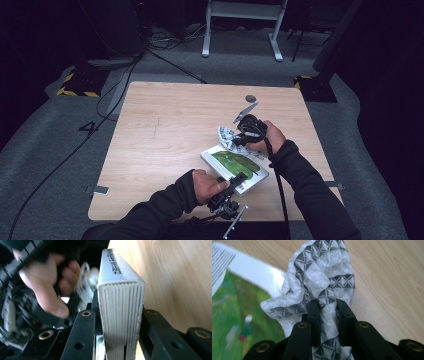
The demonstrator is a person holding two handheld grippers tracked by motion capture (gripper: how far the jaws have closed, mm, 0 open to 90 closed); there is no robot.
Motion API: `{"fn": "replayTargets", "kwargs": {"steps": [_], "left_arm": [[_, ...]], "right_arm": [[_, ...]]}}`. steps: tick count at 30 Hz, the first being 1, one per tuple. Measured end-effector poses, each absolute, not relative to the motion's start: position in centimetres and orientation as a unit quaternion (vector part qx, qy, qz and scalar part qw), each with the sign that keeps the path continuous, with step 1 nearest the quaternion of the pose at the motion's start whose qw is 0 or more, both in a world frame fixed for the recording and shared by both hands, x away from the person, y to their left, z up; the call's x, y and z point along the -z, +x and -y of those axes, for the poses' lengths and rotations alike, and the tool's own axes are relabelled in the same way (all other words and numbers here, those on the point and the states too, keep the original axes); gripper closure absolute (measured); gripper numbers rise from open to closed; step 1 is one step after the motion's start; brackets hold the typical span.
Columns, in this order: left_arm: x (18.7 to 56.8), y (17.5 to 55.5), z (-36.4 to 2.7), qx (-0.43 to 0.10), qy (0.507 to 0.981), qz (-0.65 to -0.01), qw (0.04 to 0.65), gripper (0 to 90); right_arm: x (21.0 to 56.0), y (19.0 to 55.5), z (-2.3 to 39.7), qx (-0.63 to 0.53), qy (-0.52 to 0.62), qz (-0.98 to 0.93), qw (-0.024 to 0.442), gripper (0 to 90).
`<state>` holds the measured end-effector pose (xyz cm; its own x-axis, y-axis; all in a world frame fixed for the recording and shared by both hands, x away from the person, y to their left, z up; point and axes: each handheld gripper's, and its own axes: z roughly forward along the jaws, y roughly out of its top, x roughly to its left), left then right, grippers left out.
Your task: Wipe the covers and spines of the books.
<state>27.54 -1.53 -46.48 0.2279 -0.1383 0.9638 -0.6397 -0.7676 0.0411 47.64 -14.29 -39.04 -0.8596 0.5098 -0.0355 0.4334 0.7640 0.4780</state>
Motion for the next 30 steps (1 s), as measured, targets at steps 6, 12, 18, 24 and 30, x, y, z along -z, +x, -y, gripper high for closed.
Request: {"fn": "replayTargets", "kwargs": {"steps": [6, 12, 18, 24, 30], "left_arm": [[46.7, 27.3, 1.7, -0.562, 0.750, 0.264, 0.227, 74.4], [46.9, 27.2, 1.8, -0.558, 0.754, 0.266, 0.222, 73.9], [46.6, 27.4, 1.5, -0.564, 0.750, 0.263, 0.222, 73.6], [46.4, 28.2, 0.4, -0.576, 0.753, 0.246, 0.203, 74.0], [46.1, 28.8, -0.2, -0.580, 0.757, 0.227, 0.199, 74.6]], "right_arm": [[39.1, 46.9, 10.9, -0.250, 0.208, -0.943, 0.075, 75.8], [38.3, 43.9, 6.6, -0.260, 0.126, -0.956, 0.058, 75.7], [37.8, 42.7, 6.7, -0.267, 0.109, -0.957, 0.039, 75.7], [37.2, 41.9, 11.1, -0.288, 0.132, -0.947, 0.045, 75.7], [37.1, 41.5, 16.7, -0.303, 0.185, -0.933, 0.064, 75.7]]}}
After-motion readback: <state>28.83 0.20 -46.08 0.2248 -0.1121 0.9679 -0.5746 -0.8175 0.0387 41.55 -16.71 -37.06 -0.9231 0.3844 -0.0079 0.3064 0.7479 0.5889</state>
